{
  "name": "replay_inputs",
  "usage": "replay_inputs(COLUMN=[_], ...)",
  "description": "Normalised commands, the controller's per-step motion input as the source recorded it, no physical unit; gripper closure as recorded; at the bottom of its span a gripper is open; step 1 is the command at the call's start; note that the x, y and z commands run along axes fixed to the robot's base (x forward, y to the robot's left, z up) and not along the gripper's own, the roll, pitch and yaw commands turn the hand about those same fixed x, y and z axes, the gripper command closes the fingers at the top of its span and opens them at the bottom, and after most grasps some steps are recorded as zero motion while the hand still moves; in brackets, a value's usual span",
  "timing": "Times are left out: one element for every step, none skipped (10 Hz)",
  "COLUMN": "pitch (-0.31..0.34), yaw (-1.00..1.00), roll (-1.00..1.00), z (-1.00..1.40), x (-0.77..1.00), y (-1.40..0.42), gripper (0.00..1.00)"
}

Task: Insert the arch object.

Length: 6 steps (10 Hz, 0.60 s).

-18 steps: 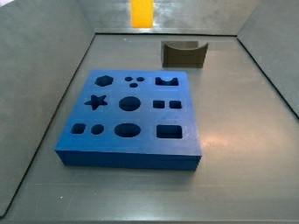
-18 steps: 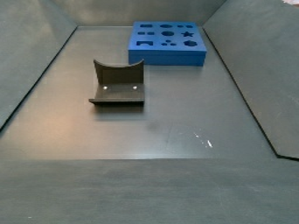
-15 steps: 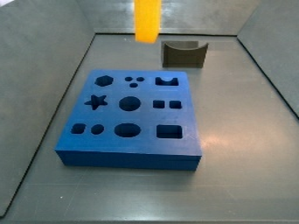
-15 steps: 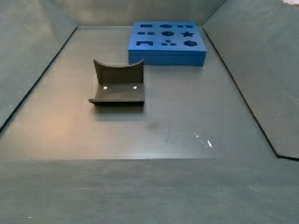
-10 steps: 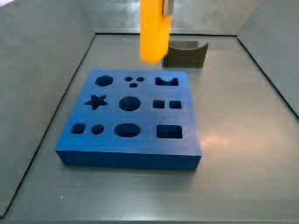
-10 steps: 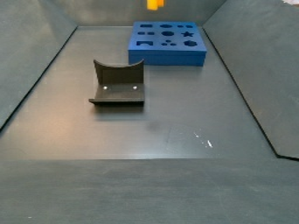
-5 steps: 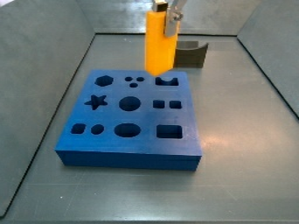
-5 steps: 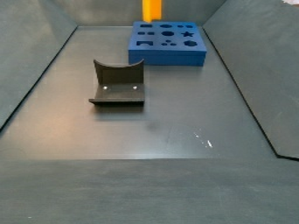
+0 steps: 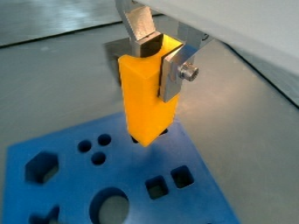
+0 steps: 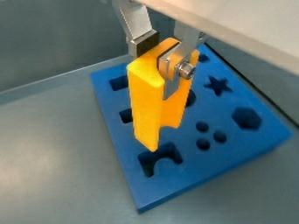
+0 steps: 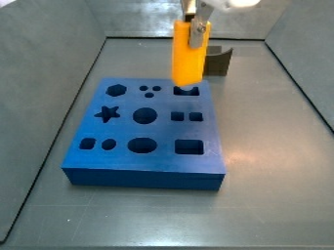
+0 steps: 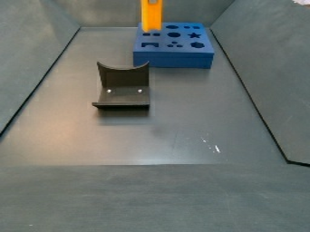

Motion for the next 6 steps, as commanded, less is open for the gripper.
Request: replay_inputs(pitch=[-0.02,-0.014,-0.009,-0.003,0.0,0.0], yaw=[-1.0,-1.0,-1.0,-1.0,-0.82,-0.18], roll=[0.0,0.0,0.0,0.0,0.05,0.03], z=[-0.25,-0.26,-0.27,-0.29,-0.28,-0.2], x=[0.14,0.09,0.05,0.02,0.0,0.01], y=[0.09,0.07,0.04,0.03,0.2,0.38], gripper=[1.0,1.0,1.0,1.0,1.0,1.0])
